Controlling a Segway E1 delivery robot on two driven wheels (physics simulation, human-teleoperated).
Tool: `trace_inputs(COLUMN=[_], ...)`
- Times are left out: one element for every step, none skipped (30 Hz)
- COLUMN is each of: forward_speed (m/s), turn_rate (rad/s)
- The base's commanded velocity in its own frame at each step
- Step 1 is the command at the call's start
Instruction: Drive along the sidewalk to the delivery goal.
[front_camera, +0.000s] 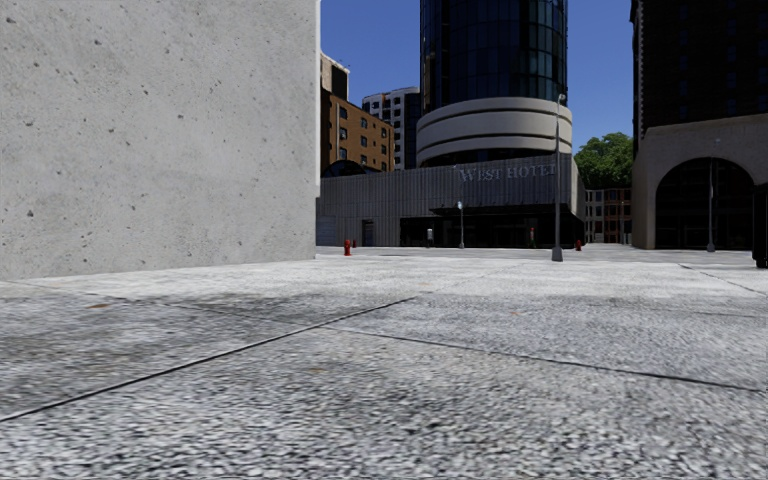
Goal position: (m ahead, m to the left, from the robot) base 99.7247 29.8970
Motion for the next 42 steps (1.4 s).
trace_inputs(forward_speed=[2.0,2.0,2.0,2.0,2.0,2.0,2.0,2.0,2.0,2.0,2.0,2.0,1.98,1.98,1.94,1.93,1.93,1.93,1.91,1.91,1.9,1.9,1.9,1.9,1.9,1.9,1.9,1.9,1.9,1.87,1.87,1.86,1.85,1.85,1.85,1.89,1.9,1.9,1.9,1.9,1.91,1.91], turn_rate=[0.0,0.0,0.0,0.0,0.0,0.0,0.0,0.0,0.0,0.0,0.0,0.0,0.0,0.0,0.0,0.0,0.0,0.0,0.0,0.0,0.0,0.0,0.0,0.0,0.0,0.0,0.0,0.0,0.0,0.0,0.0,0.0,0.0,0.0,0.0,0.0,0.0,0.0,0.0,0.0,0.0,0.0])
